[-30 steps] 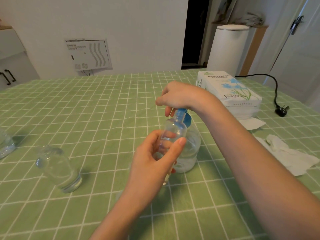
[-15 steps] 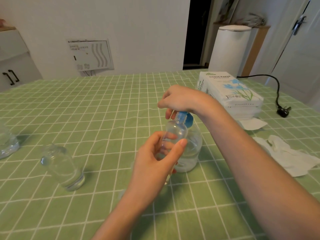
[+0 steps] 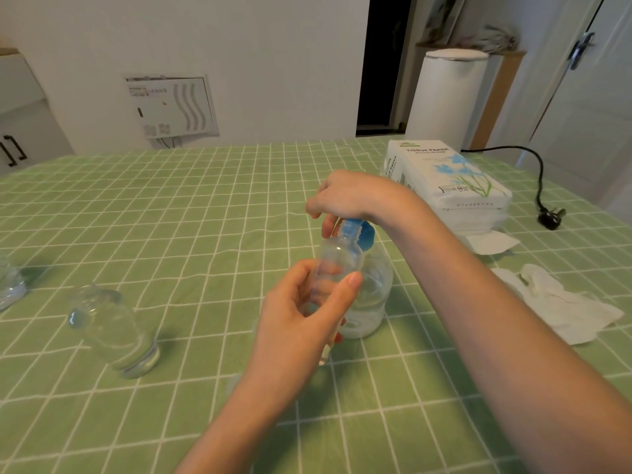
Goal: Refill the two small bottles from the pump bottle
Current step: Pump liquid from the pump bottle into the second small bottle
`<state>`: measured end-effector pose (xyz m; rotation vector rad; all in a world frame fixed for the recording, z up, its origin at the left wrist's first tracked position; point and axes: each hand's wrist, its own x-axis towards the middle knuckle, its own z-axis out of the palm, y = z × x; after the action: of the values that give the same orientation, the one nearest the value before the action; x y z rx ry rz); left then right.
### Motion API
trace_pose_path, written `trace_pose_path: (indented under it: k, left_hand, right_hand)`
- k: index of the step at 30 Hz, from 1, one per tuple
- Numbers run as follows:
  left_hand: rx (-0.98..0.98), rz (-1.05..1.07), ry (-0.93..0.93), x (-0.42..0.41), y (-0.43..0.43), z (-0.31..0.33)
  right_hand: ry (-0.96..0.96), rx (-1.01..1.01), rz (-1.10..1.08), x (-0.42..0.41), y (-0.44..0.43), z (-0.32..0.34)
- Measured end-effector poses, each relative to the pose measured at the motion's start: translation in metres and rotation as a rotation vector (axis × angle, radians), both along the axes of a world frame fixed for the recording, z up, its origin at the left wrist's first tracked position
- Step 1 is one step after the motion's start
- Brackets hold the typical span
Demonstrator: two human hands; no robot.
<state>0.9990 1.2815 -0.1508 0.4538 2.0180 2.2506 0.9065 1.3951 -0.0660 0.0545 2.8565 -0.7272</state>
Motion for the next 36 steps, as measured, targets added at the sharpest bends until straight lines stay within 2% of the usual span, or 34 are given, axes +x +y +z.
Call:
trace_pose_path:
  k: [11, 19, 36]
  left_hand:
    - [-0.025, 0.01, -0.004, -0.001, 0.0, 0.0]
    - [-0.014, 0.012, 0.011, -0.001, 0.004, 0.005]
    - [-0.015, 0.014, -0.018, 0.001, 0.002, -0.002]
  right_hand:
    - [-0.031, 0.021, -0.007, 0.003, -0.001, 0.001]
    - [0.057, 0.021, -0.014, -0.001, 0.002, 0.008]
    - [-0.007, -0.026, -0.009, 0.001, 0.001, -0.005]
